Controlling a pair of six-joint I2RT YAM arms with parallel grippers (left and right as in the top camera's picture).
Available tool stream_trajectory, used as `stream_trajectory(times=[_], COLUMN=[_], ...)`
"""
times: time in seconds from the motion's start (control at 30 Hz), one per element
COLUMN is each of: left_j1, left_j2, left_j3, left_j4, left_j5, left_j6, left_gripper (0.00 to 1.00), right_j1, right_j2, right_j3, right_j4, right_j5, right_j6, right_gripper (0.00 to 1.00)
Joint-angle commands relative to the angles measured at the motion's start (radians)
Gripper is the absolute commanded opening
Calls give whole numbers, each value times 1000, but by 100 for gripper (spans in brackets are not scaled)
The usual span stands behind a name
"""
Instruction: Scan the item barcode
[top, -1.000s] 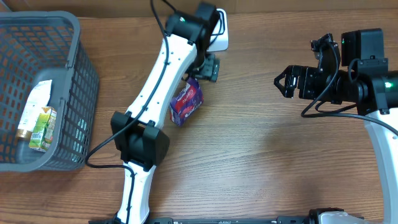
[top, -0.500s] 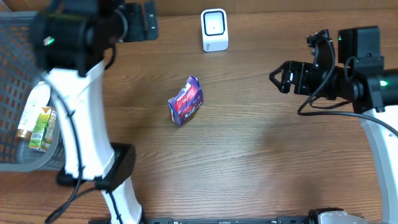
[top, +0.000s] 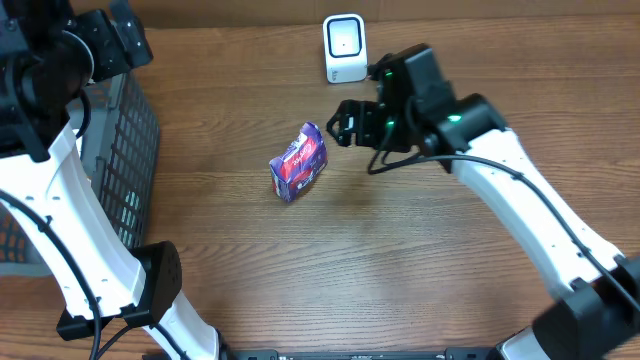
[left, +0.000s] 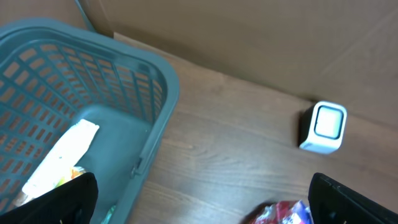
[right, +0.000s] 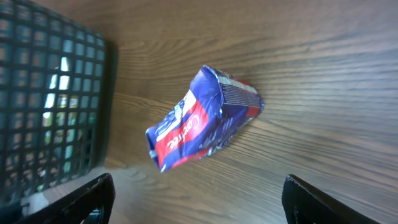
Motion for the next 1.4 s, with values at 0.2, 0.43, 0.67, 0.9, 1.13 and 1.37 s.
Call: stream_trajectory(times=[0.2, 0.43, 0.67, 0.9, 1.13, 1.37], left_j1=[-2, -2, -2, -2, -2, 17], left_j2=[3, 8, 8, 8, 8, 8], left_j3=[-129, -178, -178, -178, -178, -178], left_j4=[-2, -2, -2, -2, -2, -2], left_j5=[9, 9, 11, 19, 19, -77], left_j6=[52, 52, 52, 51, 52, 117], left_gripper=[100, 100, 100, 100, 100, 99], right_j1=[87, 133, 142, 131, 105, 52], right_j2=[151, 219, 272, 272, 272, 194], right_j3=[11, 9, 9, 9, 16, 123], right_j4=[113, 136, 168, 85, 56, 27], right_j5=[61, 225, 226, 293, 289, 248], right_j6=[186, 258, 300, 287, 210, 99], right_gripper=[75, 71, 70, 70, 75, 87])
